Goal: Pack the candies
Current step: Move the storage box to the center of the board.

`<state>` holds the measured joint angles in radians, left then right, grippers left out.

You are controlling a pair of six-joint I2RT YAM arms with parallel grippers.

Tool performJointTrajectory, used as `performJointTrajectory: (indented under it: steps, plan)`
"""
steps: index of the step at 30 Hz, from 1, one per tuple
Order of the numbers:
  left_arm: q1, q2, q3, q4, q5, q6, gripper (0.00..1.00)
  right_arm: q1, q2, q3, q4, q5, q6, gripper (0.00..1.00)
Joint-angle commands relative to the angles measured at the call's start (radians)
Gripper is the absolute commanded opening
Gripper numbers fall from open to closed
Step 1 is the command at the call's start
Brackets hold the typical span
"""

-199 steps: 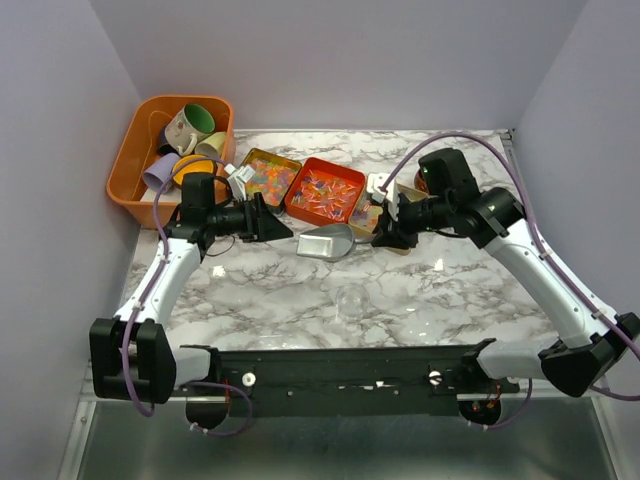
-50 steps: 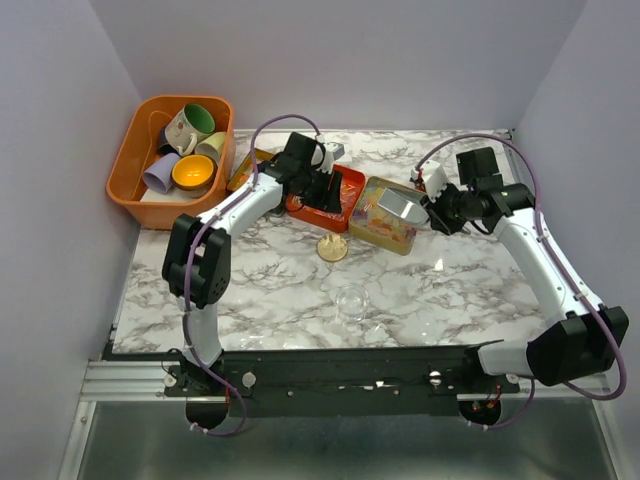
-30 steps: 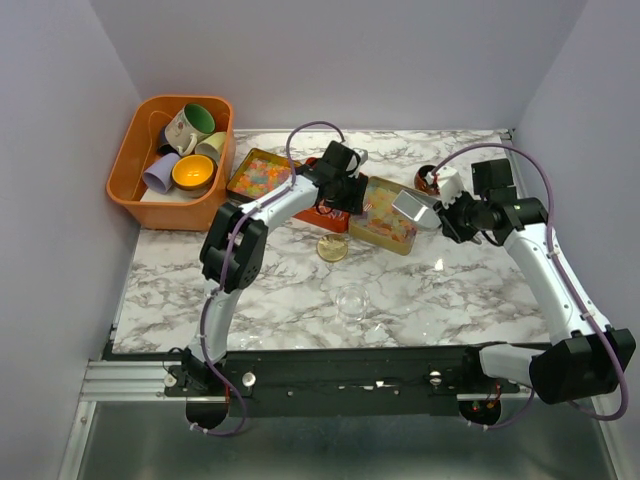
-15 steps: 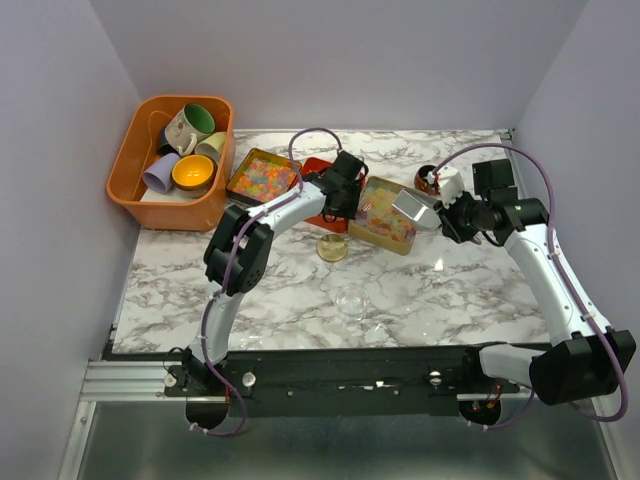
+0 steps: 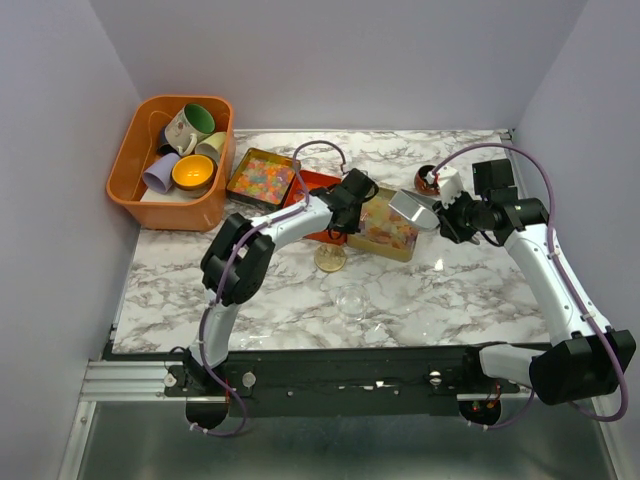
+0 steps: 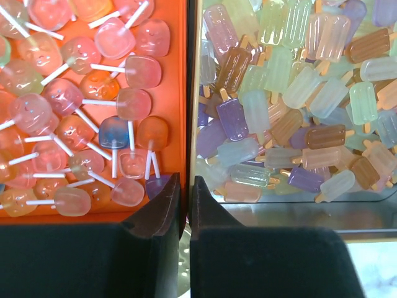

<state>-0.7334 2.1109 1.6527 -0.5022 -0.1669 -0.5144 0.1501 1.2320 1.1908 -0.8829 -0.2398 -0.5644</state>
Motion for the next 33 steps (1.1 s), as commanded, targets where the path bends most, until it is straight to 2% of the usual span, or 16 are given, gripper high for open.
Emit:
performJointTrajectory:
  steps: [1, 7, 13, 19, 20, 23, 25, 26, 28, 29, 32, 33]
  plan:
    - [-0.034, -0.065, -0.074, -0.140, -0.086, -0.133, 0.00, -0.006, -0.012, 0.021, 0.010, -0.047, 0.008, 0.01]
    - [-0.093, -0.081, -0.093, -0.167, -0.112, -0.203, 0.00, -0.004, -0.014, 0.006, -0.007, -0.065, -0.022, 0.01]
    - [-0.169, -0.117, -0.103, -0.231, -0.209, -0.288, 0.00, -0.004, -0.028, -0.003, -0.036, -0.059, -0.055, 0.01]
    - [-0.189, -0.098, -0.169, -0.259, -0.178, -0.355, 0.00, -0.006, -0.031, -0.005, -0.059, -0.035, -0.077, 0.00]
    - [-0.192, -0.103, -0.171, -0.253, -0.183, -0.354, 0.03, -0.004, -0.031, -0.007, -0.062, -0.033, -0.078, 0.01]
    - [-0.192, -0.121, -0.146, -0.204, -0.171, -0.311, 0.22, -0.006, -0.028, 0.004, -0.079, -0.023, -0.089, 0.01]
    - [-0.192, -0.140, -0.110, -0.151, -0.142, -0.227, 0.29, -0.006, -0.025, 0.038, -0.087, -0.015, -0.101, 0.01]
    - [-0.190, -0.149, -0.094, -0.139, -0.131, -0.192, 0.40, -0.006, -0.019, 0.052, -0.091, -0.010, -0.107, 0.01]
    - [-0.173, -0.189, -0.054, -0.125, -0.102, -0.112, 0.54, -0.004, -0.005, 0.110, -0.102, 0.005, -0.123, 0.01]
    - [-0.161, -0.209, -0.051, -0.119, -0.070, -0.087, 0.66, -0.004, 0.020, 0.137, -0.125, 0.008, -0.127, 0.01]
    - [-0.086, -0.305, -0.088, -0.113, 0.073, -0.033, 0.77, -0.004, 0.053, 0.219, -0.181, 0.011, -0.163, 0.01]
    - [-0.065, -0.362, -0.118, -0.113, 0.098, -0.023, 0.77, -0.006, 0.069, 0.233, -0.195, 0.004, -0.181, 0.01]
